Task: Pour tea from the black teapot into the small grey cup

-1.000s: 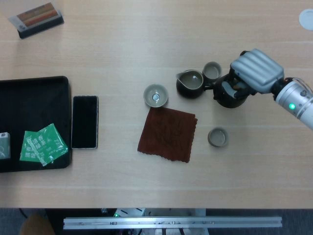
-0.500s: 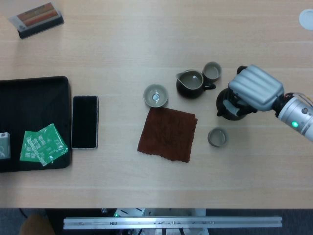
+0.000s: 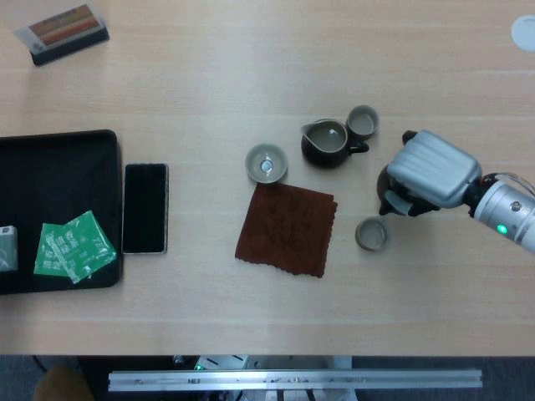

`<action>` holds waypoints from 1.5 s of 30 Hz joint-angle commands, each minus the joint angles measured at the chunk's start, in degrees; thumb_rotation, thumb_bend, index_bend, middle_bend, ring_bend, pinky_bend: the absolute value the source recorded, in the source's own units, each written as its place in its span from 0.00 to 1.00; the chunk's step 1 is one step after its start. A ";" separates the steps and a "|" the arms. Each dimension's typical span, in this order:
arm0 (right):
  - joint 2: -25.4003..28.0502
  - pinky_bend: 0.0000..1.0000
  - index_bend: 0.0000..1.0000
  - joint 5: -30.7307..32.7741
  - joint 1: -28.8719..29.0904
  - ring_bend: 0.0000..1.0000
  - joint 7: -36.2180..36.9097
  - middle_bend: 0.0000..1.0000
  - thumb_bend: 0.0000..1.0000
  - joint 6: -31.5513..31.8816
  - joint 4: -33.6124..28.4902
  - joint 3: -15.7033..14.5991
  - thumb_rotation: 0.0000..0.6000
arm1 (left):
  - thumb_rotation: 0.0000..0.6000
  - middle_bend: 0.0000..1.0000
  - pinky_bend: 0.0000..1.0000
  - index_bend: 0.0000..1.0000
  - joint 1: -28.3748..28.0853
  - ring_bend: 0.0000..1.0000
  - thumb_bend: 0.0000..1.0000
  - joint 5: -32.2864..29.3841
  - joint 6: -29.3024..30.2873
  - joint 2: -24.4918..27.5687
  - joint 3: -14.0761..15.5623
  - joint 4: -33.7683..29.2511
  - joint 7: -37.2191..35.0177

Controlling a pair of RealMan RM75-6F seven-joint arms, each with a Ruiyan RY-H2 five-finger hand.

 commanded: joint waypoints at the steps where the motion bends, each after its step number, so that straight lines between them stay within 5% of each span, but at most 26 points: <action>1: 0.00 0.40 1.00 -0.62 0.47 0.85 -2.35 0.93 0.53 -0.95 -0.56 -0.55 0.65 | 1.00 0.30 0.22 0.27 0.10 0.23 0.39 0.09 0.11 -0.09 0.04 0.08 -0.17; 45: -1.09 0.40 1.00 2.50 4.90 0.85 -22.50 0.93 0.53 -7.75 -2.90 -0.90 0.66 | 1.00 0.30 0.22 0.27 2.13 0.23 0.39 0.12 1.89 -1.73 0.15 2.44 -3.91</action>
